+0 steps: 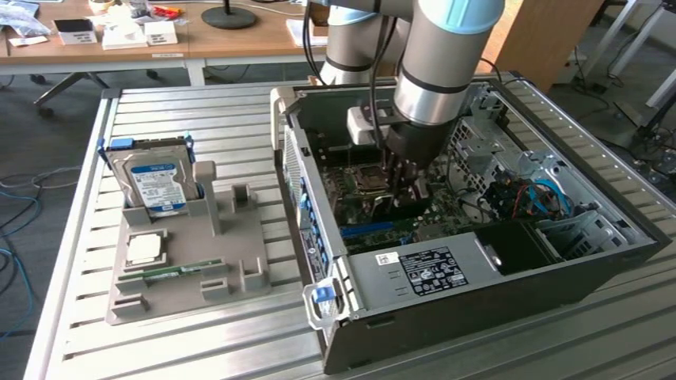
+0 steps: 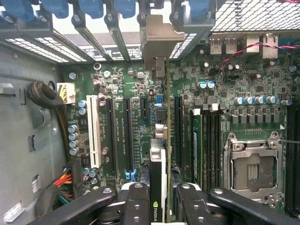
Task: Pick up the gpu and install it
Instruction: 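Insert the gpu into the slot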
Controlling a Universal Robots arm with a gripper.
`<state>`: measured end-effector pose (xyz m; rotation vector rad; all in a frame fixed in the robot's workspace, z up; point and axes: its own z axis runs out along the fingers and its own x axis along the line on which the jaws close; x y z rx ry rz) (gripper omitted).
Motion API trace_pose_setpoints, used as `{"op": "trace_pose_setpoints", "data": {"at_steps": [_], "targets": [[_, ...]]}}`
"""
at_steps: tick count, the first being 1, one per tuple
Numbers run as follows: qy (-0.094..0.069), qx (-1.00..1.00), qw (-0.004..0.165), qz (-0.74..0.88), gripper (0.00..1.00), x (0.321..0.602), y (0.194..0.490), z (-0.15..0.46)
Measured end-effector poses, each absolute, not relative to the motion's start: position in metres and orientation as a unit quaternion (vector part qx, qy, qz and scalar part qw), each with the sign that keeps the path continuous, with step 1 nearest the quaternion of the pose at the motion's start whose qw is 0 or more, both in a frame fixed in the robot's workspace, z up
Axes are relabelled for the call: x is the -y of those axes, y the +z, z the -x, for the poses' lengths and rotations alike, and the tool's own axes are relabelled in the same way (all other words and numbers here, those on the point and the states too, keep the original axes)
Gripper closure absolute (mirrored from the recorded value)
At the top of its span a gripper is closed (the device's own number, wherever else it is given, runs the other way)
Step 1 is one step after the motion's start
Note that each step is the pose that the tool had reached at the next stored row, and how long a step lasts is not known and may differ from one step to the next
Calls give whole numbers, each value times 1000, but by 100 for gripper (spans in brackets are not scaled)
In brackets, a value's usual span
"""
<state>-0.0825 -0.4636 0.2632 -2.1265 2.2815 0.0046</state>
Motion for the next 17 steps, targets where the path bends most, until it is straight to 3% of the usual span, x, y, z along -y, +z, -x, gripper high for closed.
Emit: {"op": "trace_pose_setpoints", "data": {"at_steps": [17], "targets": [[2, -732, 11, 682, 73, 465, 262, 90]]}}
